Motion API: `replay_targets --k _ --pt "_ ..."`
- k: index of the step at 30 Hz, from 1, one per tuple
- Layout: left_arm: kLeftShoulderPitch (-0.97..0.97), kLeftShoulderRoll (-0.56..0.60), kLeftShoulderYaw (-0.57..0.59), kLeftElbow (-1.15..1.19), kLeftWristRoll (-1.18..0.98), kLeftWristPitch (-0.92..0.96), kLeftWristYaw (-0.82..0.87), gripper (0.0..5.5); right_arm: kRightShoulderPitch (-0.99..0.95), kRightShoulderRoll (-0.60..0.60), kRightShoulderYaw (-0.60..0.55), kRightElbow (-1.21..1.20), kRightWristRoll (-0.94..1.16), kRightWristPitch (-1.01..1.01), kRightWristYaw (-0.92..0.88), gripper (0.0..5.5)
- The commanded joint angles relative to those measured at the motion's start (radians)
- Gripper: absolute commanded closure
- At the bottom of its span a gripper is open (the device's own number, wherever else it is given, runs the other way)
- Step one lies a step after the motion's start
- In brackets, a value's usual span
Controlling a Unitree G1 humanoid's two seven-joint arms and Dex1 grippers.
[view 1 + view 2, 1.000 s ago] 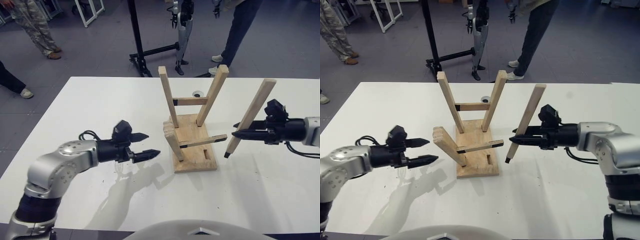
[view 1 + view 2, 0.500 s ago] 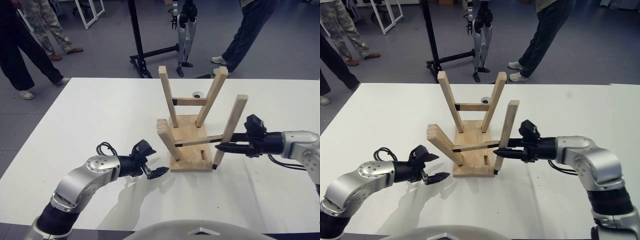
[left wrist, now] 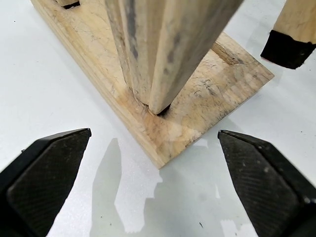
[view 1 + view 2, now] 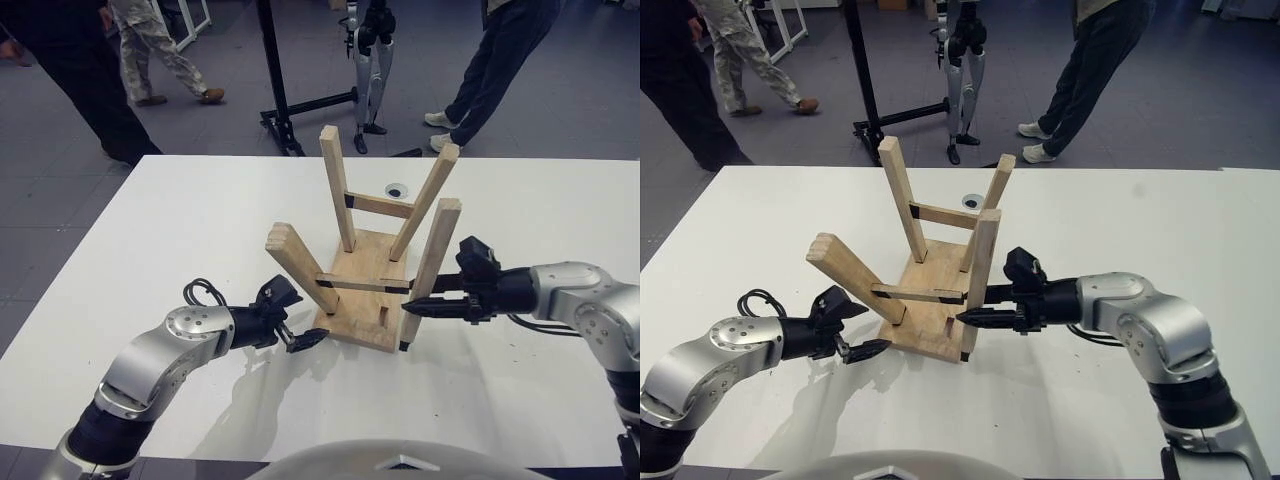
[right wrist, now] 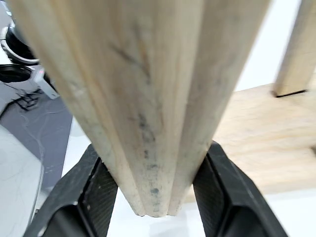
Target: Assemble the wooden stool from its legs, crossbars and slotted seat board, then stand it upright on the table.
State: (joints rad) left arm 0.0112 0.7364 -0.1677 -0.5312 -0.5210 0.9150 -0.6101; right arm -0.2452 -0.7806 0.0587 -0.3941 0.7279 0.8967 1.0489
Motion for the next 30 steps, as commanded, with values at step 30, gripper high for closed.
replay_targets --k 30 --pt "-0.004 0.015 -0.017 0.039 0.058 -0.012 -0.064 0.73 0.237 0.272 -0.02 0.199 -0.176 -0.703 0.09 3.48"
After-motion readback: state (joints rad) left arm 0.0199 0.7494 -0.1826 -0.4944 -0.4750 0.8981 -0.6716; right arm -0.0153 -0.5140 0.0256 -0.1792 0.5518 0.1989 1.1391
